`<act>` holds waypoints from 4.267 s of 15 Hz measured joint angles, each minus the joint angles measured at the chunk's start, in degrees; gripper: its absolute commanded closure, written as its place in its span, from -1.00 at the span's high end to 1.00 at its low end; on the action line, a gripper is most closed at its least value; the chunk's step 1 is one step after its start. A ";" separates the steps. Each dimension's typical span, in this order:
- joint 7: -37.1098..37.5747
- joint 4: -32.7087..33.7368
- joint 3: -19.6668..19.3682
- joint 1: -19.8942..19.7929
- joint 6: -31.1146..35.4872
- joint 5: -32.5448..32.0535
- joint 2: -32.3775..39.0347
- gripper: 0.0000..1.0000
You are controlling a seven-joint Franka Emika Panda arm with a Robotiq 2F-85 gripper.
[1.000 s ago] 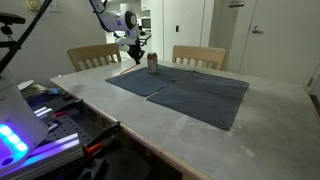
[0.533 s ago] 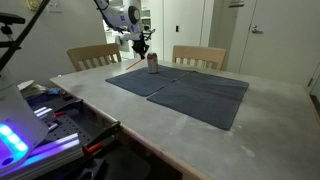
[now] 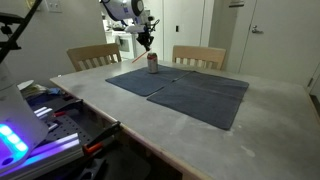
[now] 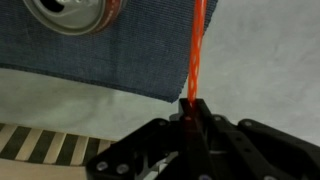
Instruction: Put the straw inside the can
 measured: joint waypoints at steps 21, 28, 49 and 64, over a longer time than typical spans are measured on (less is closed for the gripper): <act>0.13 2.70 -0.57 -0.74 3.33 -0.50 -3.28 -0.96; 2.27 2.49 -1.17 -0.87 10.12 -0.42 -2.97 -0.96; 2.33 0.48 -1.73 -0.87 18.66 -0.09 -2.96 -0.96; 2.33 0.39 -1.80 -0.87 18.96 -0.06 -2.96 -0.96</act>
